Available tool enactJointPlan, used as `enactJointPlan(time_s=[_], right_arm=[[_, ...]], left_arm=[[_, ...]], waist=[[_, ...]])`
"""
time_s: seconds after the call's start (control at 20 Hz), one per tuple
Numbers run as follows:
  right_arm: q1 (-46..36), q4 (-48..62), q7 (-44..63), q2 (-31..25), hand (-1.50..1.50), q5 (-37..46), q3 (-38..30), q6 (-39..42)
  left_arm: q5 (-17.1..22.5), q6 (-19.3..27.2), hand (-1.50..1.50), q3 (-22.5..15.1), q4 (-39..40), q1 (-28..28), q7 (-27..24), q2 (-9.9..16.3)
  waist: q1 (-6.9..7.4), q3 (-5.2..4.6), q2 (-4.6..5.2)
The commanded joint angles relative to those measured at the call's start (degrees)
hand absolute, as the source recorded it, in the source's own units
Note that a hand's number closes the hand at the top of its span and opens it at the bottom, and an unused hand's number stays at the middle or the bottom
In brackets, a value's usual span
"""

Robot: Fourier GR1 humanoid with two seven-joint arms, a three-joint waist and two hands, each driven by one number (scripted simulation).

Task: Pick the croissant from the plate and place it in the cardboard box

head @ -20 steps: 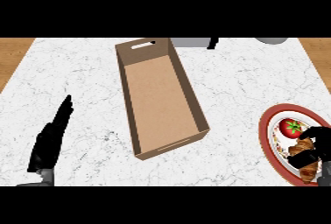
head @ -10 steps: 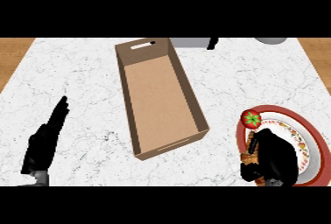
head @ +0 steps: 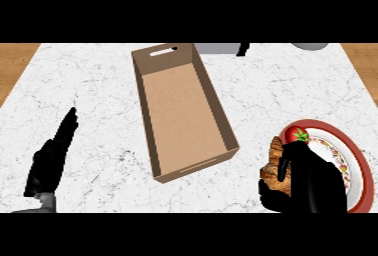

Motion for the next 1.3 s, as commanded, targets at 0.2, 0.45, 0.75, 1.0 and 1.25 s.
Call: enactJointPlan(time_s=[0.2,0.45,0.75,1.0,1.25], right_arm=[[-5.0,-10.5,-6.7,4.1,1.5,-4.5,2.2,-5.9],[-21.2,-7.1,-1.9,12.0,1.5,-5.1,0.9,4.0],[-39.8,7.9,3.5,13.8,1.5,-10.2,-5.4,3.3],[-48.1,23.5,5.6,13.8,1.5,-13.0,-3.5,-4.8],[-50.7,40.0,-4.5,13.8,1.5,-17.1,-9.1,-11.8]], left_arm=[[-0.6,0.3,0.0,-1.2,2.4,2.0,-4.5,-1.9],[-1.7,0.4,0.0,-1.8,-0.7,-0.5,0.8,-1.8],[-1.5,0.3,0.0,-0.6,2.2,-2.6,-0.9,-2.1],[-0.8,-1.1,0.0,0.5,2.8,-1.7,-1.7,-1.1],[-2.2,0.3,0.0,-0.3,2.8,-3.0,-1.0,-2.3]], waist=[[0.17,0.0,0.14],[0.5,-0.01,0.13],[0.74,-0.03,0.22],[1.21,-0.03,0.3],[1.39,0.0,0.49]])
